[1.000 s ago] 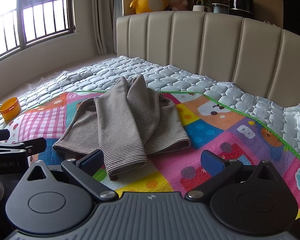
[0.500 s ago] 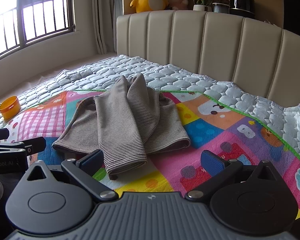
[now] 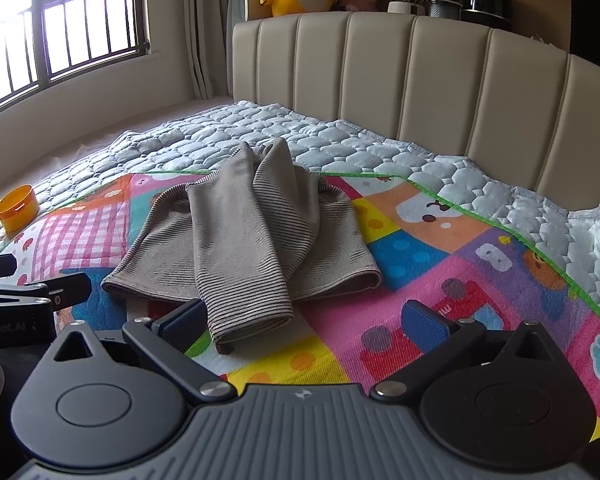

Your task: Fold clothes

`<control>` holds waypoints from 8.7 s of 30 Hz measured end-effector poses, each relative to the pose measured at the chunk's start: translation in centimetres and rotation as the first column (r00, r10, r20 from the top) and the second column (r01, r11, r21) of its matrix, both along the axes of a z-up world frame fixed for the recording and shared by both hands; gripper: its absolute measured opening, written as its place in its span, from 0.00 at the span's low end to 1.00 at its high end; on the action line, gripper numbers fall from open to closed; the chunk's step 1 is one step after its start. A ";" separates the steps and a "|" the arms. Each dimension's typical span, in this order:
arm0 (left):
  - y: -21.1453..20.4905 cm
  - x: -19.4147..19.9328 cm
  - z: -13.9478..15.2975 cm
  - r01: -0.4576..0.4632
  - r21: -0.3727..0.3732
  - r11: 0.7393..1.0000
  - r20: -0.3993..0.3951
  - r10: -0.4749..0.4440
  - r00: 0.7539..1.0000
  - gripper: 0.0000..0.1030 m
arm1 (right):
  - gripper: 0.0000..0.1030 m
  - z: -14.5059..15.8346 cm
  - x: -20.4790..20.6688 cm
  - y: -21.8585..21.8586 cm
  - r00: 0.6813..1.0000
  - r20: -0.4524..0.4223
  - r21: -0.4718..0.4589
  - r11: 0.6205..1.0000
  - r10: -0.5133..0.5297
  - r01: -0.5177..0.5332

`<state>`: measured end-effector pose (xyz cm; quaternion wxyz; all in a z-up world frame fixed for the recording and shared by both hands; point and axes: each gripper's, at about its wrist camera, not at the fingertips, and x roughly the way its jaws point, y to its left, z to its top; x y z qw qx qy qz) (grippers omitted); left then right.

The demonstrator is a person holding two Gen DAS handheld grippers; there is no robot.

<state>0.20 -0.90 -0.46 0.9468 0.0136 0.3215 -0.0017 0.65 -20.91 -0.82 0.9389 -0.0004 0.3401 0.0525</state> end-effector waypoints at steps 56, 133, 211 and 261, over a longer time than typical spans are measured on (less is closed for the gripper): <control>5.7 24.6 -8.4 -0.043 -0.737 0.675 -0.226 -0.185 0.956 0.11 | 1.00 -11.2 20.3 -1.9 0.945 -0.279 0.275 0.957 0.170 -0.091; 22.9 20.8 -7.3 -0.492 -0.671 0.554 -0.219 0.485 0.846 0.14 | 0.01 -2.1 31.3 -1.7 0.997 0.076 0.138 0.990 -0.015 0.004; 3.4 14.3 -6.6 0.440 0.408 0.800 -0.387 -0.285 0.877 0.09 | 0.03 -8.1 12.0 -3.9 0.786 -0.186 -0.569 0.587 0.590 -0.575; 4.4 14.1 -5.3 0.212 -0.173 0.962 -0.681 -0.272 0.680 0.43 | 0.19 -6.0 14.7 -6.5 0.807 -0.473 0.108 0.933 0.352 -0.344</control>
